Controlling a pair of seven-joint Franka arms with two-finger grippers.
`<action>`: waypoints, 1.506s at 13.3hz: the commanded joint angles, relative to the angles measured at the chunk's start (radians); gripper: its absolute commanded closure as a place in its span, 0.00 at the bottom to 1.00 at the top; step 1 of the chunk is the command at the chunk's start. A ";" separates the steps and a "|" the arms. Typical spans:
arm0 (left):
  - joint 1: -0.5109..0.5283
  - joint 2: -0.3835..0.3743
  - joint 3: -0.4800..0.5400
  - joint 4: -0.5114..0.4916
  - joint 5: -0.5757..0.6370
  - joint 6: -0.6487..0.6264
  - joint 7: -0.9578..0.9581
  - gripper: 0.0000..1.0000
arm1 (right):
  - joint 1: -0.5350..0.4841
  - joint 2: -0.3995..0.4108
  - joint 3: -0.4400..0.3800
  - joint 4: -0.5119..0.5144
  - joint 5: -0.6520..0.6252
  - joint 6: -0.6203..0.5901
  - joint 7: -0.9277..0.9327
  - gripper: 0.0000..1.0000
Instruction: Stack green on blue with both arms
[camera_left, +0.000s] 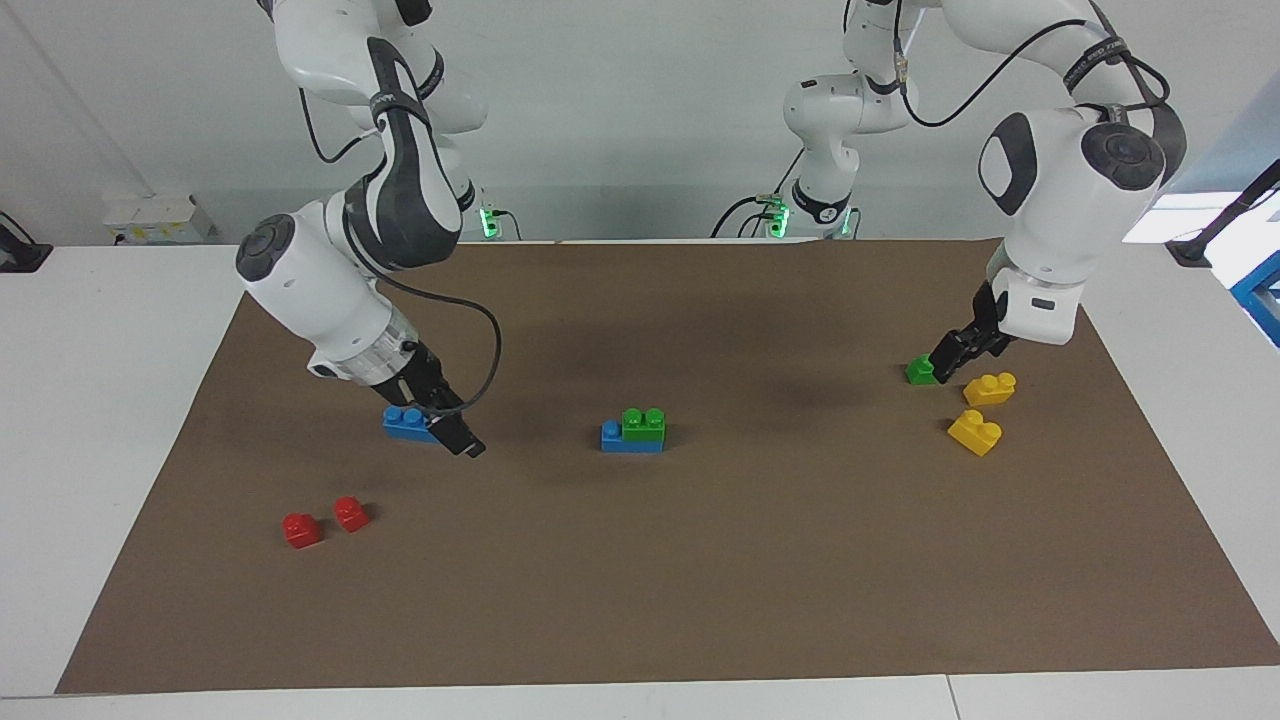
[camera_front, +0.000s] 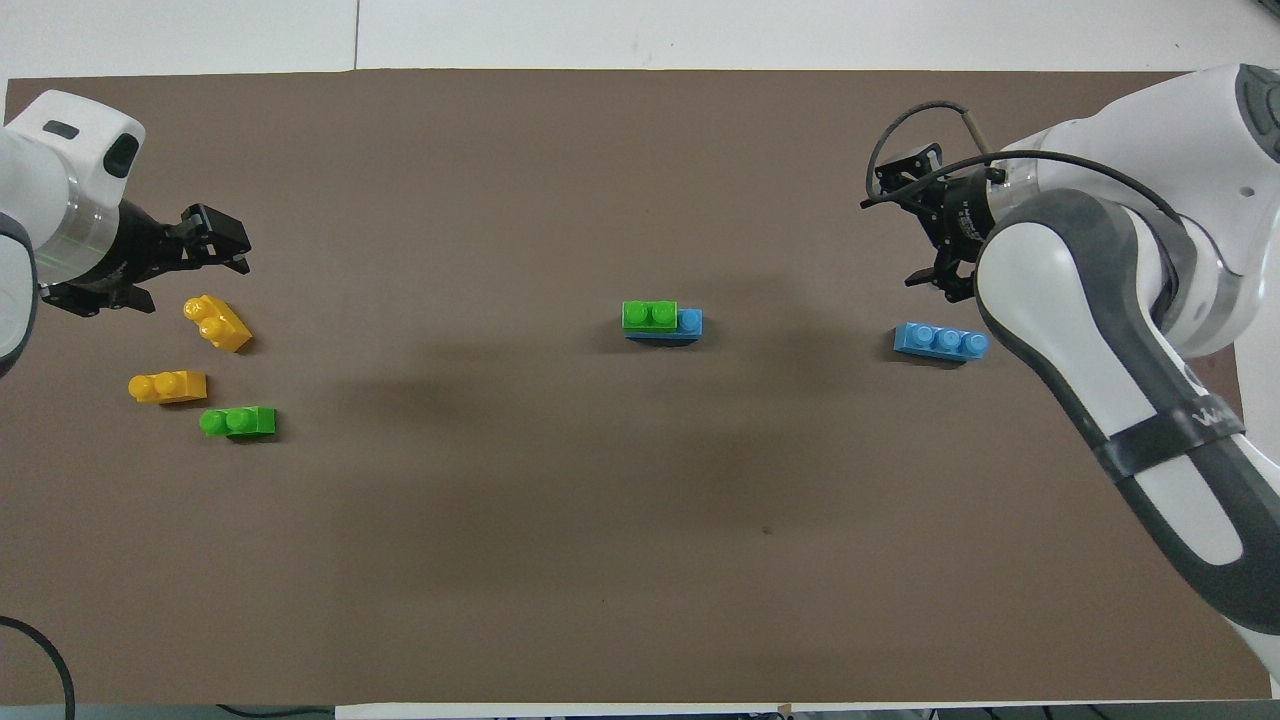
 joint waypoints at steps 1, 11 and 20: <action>0.008 -0.095 -0.004 -0.027 -0.028 -0.083 0.127 0.00 | -0.056 -0.088 0.010 -0.011 -0.088 -0.081 -0.241 0.00; 0.047 -0.243 -0.005 -0.138 -0.034 -0.119 0.310 0.00 | -0.136 -0.397 0.010 -0.020 -0.181 -0.411 -0.790 0.00; 0.056 -0.203 -0.002 -0.038 -0.089 -0.198 0.299 0.00 | -0.134 -0.362 0.009 0.036 -0.260 -0.440 -0.860 0.00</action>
